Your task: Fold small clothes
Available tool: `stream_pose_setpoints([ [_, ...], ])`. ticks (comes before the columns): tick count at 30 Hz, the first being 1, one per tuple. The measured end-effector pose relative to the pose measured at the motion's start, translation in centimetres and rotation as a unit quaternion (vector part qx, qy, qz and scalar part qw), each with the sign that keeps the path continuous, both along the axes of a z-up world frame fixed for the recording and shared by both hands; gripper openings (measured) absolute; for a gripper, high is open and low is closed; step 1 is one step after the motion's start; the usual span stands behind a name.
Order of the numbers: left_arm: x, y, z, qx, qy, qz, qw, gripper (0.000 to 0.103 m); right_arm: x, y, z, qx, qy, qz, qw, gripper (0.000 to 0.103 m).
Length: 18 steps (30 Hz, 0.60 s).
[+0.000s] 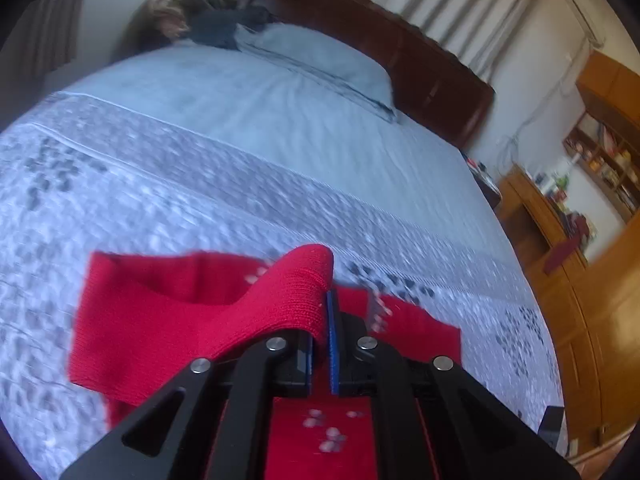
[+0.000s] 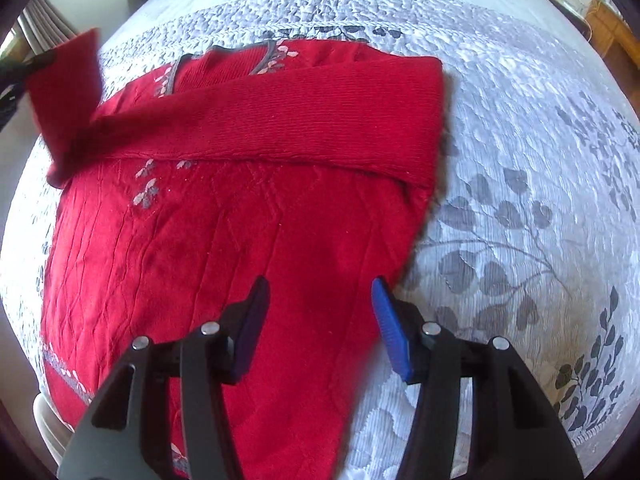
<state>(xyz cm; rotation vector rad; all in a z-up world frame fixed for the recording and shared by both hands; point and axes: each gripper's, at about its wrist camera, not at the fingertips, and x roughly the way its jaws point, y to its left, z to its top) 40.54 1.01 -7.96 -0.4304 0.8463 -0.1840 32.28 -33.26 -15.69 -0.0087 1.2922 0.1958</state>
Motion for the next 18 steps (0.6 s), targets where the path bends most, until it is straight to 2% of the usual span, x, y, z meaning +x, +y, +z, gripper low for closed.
stream_pose_setpoints([
  [4,0.5,-5.9,-2.4,-0.001,0.010,-0.025,0.9996,0.005,-0.5,-0.6,0.1,0.002,-0.001,-0.005,1.000,0.053],
  [6,0.7,-8.9,-4.0,0.017,0.020,-0.046,0.9986,0.006,-0.6,-0.9,-0.1,0.004,0.001,-0.008,1.000,0.053],
  [8,1.3,-10.9,-5.7,0.041,0.047,-0.062,0.9961,0.010,-0.8,-1.1,-0.2,0.003,0.004,-0.011,1.000,0.053],
  [9,1.4,-11.8,-7.0,0.059,0.069,-0.065,0.9938,0.013,-0.8,-1.1,-0.3,0.001,0.005,-0.011,1.000,0.053],
  [11,1.0,-12.2,-8.7,0.079,0.102,-0.077,0.9886,0.029,-0.9,-1.2,-0.5,-0.001,0.009,-0.010,1.000,0.053],
  [13,-0.3,-11.9,-9.0,0.075,0.113,-0.088,0.9869,0.048,-0.7,-1.1,-0.9,-0.005,0.013,-0.008,1.000,0.053],
  [15,-2.4,-10.5,-8.1,0.074,0.108,-0.106,0.9857,0.058,-0.8,-1.1,-1.1,-0.011,0.014,-0.006,1.000,0.053],
  [18,-4.4,-7.2,-6.7,0.100,0.104,-0.100,0.9846,0.061,-0.9,-0.7,-0.8,-0.002,0.012,-0.004,1.000,0.053],
])
